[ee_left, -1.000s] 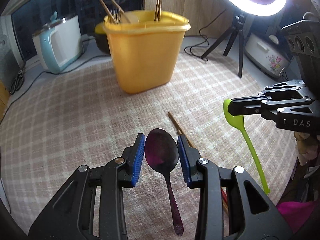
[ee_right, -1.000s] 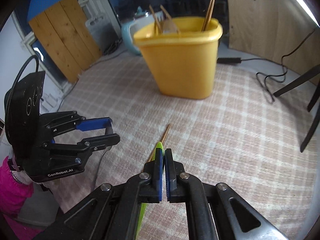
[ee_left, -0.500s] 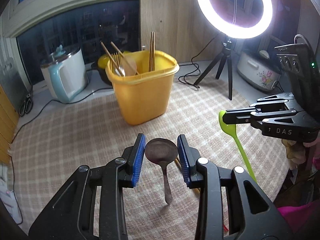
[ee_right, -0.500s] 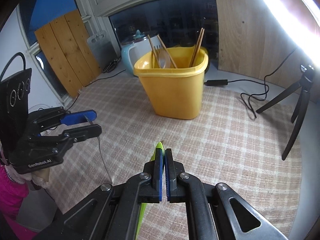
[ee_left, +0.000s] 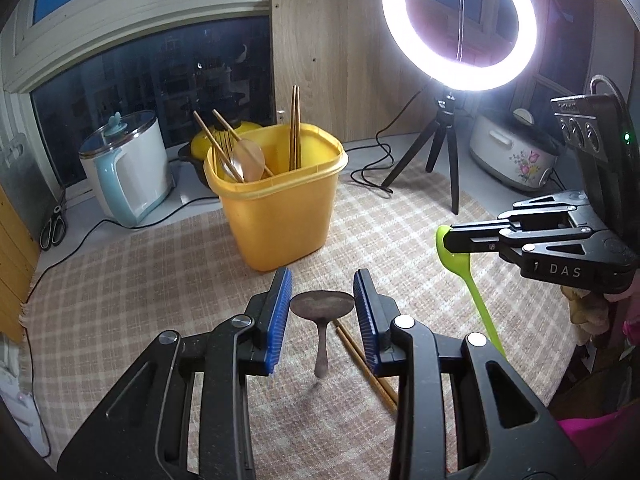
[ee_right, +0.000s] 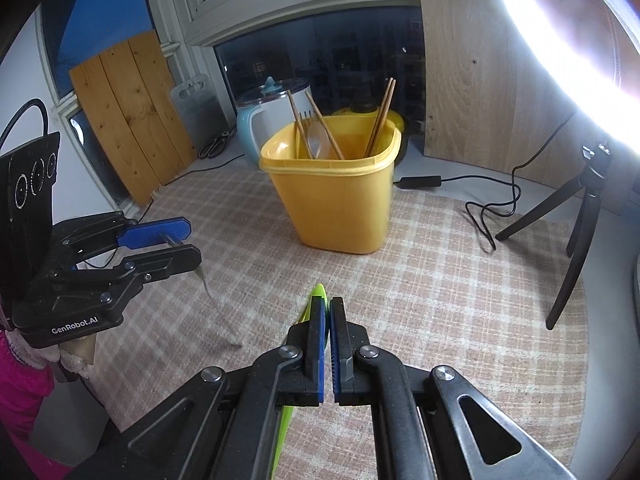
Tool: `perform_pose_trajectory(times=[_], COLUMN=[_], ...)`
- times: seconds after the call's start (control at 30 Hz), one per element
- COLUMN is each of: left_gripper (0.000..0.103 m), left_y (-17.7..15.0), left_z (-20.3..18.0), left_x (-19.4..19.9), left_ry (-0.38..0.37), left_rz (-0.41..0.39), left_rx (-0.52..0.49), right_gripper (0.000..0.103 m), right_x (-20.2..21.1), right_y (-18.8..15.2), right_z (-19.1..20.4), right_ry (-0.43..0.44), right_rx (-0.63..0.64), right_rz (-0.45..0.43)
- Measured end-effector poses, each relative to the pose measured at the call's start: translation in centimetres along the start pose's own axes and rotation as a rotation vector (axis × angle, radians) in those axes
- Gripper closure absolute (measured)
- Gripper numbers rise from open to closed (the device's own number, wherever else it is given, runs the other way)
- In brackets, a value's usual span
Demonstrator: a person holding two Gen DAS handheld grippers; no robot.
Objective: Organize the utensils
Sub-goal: 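Lift the metal spoon with the left tool while the right lifts the green spoon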
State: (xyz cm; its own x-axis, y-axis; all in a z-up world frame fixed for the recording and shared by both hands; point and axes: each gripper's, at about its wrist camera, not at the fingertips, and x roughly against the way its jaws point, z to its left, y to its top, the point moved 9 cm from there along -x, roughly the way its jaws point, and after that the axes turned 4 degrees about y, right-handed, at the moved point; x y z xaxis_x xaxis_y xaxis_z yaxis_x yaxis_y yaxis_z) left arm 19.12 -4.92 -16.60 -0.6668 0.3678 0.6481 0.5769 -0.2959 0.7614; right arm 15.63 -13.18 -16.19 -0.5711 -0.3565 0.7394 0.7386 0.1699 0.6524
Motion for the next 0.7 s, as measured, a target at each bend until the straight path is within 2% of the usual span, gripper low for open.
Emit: perform_pose_trajectory(times=[0.37,0.7], left_gripper=[0.072,0.072], left_y=[1.9,5.6], left_z=[-0.2,1.0], left_x=[1.0,2.3], left_ry=[-0.002,0.010], left_rz=[-0.047,-0.119], left_rx=[-0.007,-0.012], right_gripper=[0.103,0.103], right_x=[1.1,3.1], right_y=[1.1,4.1], right_z=[-0.4,-0.4], right_ry=[-0.011,-0.036], right_rx=[-0.009,0.000], right_rz=[-0.041,-0.130])
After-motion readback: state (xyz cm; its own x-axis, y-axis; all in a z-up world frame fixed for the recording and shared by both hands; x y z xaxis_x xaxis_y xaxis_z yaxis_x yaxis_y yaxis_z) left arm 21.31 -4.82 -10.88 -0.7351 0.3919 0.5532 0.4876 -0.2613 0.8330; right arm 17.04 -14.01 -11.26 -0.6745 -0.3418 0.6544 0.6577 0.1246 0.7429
